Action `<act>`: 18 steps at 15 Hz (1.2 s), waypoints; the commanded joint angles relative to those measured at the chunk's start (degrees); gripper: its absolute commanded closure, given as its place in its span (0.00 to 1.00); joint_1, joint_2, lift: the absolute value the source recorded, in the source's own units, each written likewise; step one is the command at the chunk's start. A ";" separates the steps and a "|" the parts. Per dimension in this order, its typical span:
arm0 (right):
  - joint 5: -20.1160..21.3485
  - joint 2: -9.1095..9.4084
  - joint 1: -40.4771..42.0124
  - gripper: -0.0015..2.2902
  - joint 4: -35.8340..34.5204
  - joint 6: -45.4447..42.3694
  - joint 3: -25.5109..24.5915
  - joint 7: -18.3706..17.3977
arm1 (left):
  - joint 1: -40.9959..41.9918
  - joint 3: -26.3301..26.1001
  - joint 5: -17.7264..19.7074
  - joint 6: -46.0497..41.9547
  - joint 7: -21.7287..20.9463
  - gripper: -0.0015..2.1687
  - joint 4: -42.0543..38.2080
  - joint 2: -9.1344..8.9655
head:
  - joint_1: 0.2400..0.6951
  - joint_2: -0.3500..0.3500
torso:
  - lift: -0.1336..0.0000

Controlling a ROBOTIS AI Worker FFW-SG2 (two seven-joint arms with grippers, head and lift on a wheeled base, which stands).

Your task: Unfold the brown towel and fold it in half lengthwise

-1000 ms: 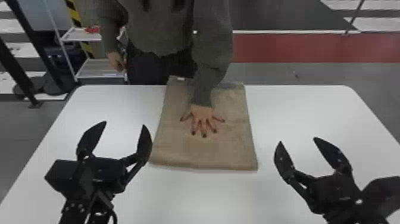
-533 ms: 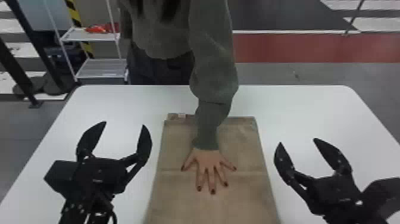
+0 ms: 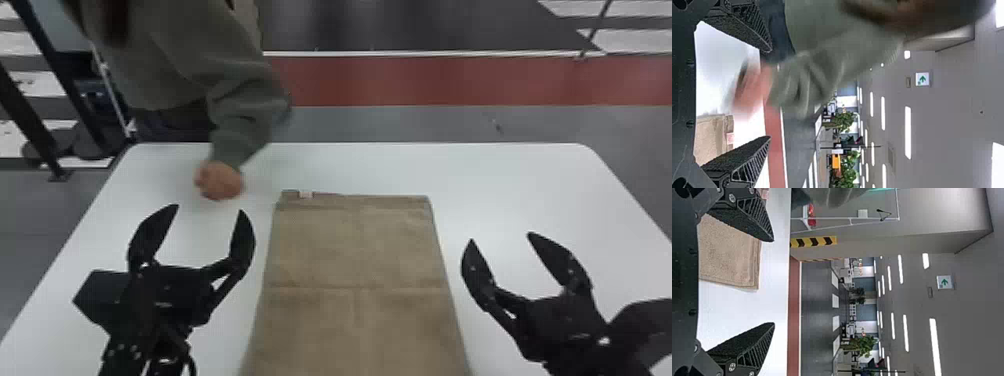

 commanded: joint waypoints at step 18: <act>1.67 0.04 -16.58 0.07 15.80 10.55 1.30 4.48 | -31.14 -5.82 1.40 14.94 -8.70 0.12 31.47 1.06 | 1.00 0.49 | 0.07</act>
